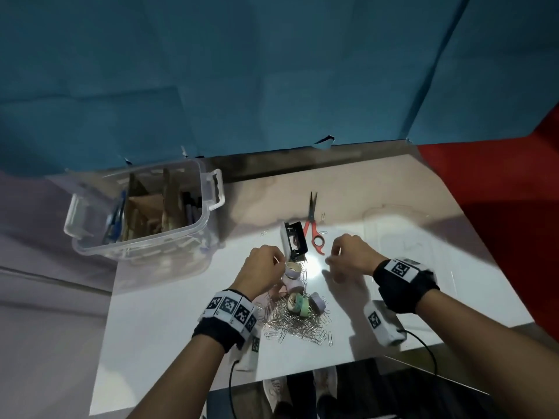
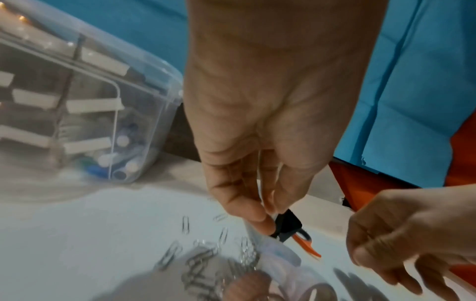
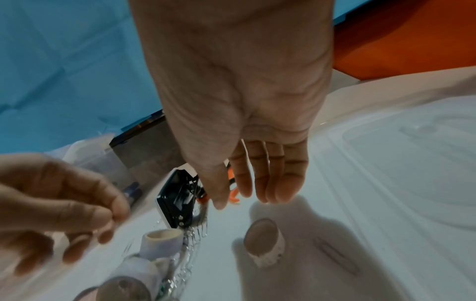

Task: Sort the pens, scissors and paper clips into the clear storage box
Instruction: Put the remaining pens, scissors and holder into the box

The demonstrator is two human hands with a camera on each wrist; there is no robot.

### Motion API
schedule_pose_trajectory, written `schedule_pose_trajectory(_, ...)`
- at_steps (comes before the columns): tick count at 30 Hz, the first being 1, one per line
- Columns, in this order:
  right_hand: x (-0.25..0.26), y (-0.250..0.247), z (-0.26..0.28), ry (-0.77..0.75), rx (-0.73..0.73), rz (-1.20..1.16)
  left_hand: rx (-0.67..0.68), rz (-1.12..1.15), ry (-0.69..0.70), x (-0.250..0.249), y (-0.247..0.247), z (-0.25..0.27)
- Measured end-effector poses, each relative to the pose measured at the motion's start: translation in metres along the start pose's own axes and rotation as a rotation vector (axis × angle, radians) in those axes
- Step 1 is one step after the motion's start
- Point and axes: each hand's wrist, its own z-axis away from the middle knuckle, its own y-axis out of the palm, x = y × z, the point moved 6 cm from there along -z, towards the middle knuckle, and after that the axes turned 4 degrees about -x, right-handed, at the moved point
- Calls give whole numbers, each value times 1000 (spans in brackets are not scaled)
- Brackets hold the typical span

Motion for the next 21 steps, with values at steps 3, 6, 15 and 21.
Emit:
schedule_pose_trajectory(3,15,-8,-13,-6,-65,-98,-36,59,-8,-2,3,-1)
schedule_pose_trajectory(6,31,-12,-15,-43,-43,-124,-78,81,23,-6,0,2)
schedule_pose_trajectory(15,-2,31,19,-134,159,344,85,-219,297,-18,21,7)
schedule_pose_trajectory(21,7,36,19,-206,61,228,4,-329,337,-8,21,-2)
